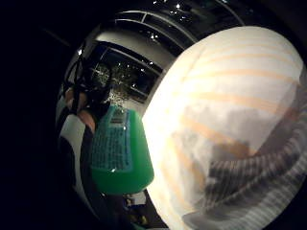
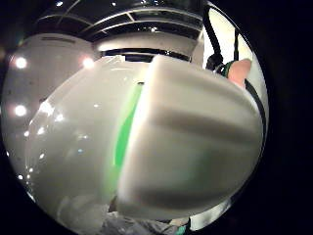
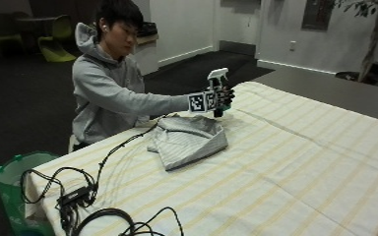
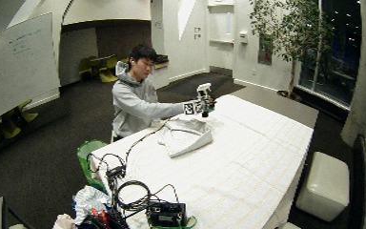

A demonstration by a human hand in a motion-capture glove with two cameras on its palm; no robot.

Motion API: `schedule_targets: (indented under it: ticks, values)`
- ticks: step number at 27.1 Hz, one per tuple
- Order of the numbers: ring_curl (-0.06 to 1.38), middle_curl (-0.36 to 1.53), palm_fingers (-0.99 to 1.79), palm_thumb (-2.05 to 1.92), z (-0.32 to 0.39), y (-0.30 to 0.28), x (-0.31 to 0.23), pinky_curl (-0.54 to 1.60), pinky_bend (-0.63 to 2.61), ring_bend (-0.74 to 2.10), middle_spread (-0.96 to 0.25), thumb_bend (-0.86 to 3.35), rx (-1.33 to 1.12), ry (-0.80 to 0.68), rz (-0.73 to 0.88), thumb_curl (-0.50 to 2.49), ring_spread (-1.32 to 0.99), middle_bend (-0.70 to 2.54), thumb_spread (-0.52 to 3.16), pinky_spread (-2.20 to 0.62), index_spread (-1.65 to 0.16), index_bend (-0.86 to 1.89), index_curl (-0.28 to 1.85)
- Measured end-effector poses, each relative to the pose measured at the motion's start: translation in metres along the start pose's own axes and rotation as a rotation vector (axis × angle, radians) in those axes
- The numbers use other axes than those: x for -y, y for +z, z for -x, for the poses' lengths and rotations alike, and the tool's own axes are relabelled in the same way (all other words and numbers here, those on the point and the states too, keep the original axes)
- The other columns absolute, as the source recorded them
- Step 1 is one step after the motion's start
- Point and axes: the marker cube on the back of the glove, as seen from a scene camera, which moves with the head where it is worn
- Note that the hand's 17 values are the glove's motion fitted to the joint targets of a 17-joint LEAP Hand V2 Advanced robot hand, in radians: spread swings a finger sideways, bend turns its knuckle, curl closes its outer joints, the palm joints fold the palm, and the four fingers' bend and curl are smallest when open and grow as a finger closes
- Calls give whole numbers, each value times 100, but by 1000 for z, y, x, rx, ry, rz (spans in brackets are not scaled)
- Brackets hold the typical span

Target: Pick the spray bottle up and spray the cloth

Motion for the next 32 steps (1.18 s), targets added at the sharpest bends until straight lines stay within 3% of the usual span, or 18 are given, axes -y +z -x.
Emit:
schedule_targets:
  ticks: [8, 14, 17, 19, 22, 27, 32]
  values:
    - [36, 43, 109, 110, -35, 25, -2, 36, 21, 36, -18, -3, -71, 0, 86, 71, -19, 19, 39, -4, -31, 13, 35]
    - [36, 43, 109, 110, -45, 29, -27, 36, 21, 35, -18, -3, -100, 4, 309, 71, -20, 20, 41, -5, -31, 13, 34]
    - [36, 42, 109, 110, -48, 32, -15, 37, 21, 36, -18, -3, -104, 7, 228, 70, -20, 19, 42, -5, -31, 13, 34]
    - [37, 42, 107, 110, -48, 26, -19, 37, 22, 37, -18, -3, -111, 13, 273, 70, -21, 18, 43, -5, -31, 10, 33]
    - [37, 41, 81, 108, -43, 9, -31, 40, 28, 35, -18, -4, -113, 21, 399, 68, -21, 15, 52, -2, -33, 4, 30]
    - [38, 37, 26, 98, -36, -8, -20, 45, 38, 29, -15, -6, -126, 27, 302, 62, -17, 11, 60, 5, -37, 2, 27]
    - [34, 33, 13, 95, -25, -37, -43, 42, 44, 27, -12, -5, -98, 21, 317, 58, -13, 14, 65, 9, -39, 7, 22]
